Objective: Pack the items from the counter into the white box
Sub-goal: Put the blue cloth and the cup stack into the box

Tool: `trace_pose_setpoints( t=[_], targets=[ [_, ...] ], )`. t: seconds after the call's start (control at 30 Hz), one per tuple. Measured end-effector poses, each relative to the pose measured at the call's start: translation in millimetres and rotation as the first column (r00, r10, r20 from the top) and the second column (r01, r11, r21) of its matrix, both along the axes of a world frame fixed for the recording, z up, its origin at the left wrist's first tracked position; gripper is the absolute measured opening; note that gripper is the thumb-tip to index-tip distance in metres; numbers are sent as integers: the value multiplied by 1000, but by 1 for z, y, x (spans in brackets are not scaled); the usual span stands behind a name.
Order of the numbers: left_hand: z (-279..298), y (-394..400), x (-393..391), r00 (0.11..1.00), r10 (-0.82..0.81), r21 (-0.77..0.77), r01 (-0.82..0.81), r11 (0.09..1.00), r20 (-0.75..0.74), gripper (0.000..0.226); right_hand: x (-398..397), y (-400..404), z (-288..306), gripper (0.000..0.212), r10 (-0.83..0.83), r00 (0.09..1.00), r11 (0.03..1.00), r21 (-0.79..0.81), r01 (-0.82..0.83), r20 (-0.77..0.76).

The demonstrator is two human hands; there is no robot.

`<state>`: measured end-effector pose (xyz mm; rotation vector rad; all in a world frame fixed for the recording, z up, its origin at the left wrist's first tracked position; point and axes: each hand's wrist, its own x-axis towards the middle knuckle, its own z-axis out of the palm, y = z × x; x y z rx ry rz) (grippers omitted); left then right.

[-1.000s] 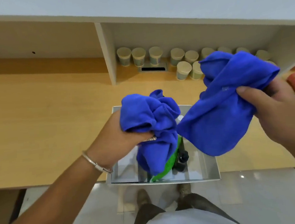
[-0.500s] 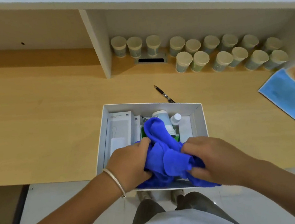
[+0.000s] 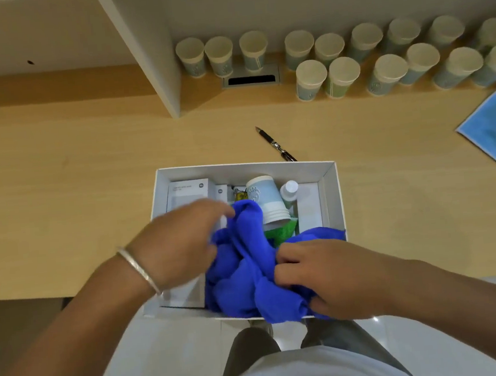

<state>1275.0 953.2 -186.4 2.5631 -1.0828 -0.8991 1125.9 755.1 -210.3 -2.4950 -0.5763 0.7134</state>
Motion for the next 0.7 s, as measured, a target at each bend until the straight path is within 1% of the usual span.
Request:
trace_pose_setpoints(
  t=[0.03,0.07,0.1,0.13,0.17,0.2,0.23,0.33,0.4,0.5,0.57,0.63,0.7],
  targets=[
    [1,-9,5,998,44,-118,-38,992,52,48,0,4,-3,27,-13,1000,1000,8,13,10],
    [0,-21,10,995,51,-209,-31,977,87,45,0,7,-6,29,-22,999,1000,12,21,24],
    [-3,-33,13,993,1,-241,28,970,119,43,0,10,-8,31,-23,999,1000,16,23,37],
    [-8,-45,16,982,-99,-212,132,968,159,39,0,12,-10,31,-22,999,1000,20,21,49],
    [-15,-55,18,956,-211,-153,244,958,202,35,0,12,-12,33,-21,998,1000,23,19,55],
    [-21,-63,19,923,-297,-88,326,941,243,33,-1,11,-12,35,-23,998,999,28,21,56],
    [-27,-69,19,897,-345,-35,368,929,278,34,-3,9,-12,37,-29,998,999,37,27,54],
    [-45,-78,11,852,-356,80,354,932,383,54,-11,-3,-7,42,-79,997,993,88,76,24],
    [-54,-82,2,842,-340,122,319,940,418,58,-16,-11,-4,48,-131,991,984,120,130,4],
    [-64,-81,-4,853,-270,72,267,961,446,47,-20,-22,-2,54,-225,974,962,158,222,-2],
    [-63,-75,0,893,-168,-13,191,981,417,38,-23,-28,-2,54,-286,958,942,179,284,-14],
    [-57,-67,8,942,-4,-150,58,987,336,26,-25,-33,-2,51,-326,945,926,200,320,2],
    [-50,-57,17,958,191,-262,-132,956,213,20,-25,-37,-2,48,-347,937,919,208,334,30]
  ],
)
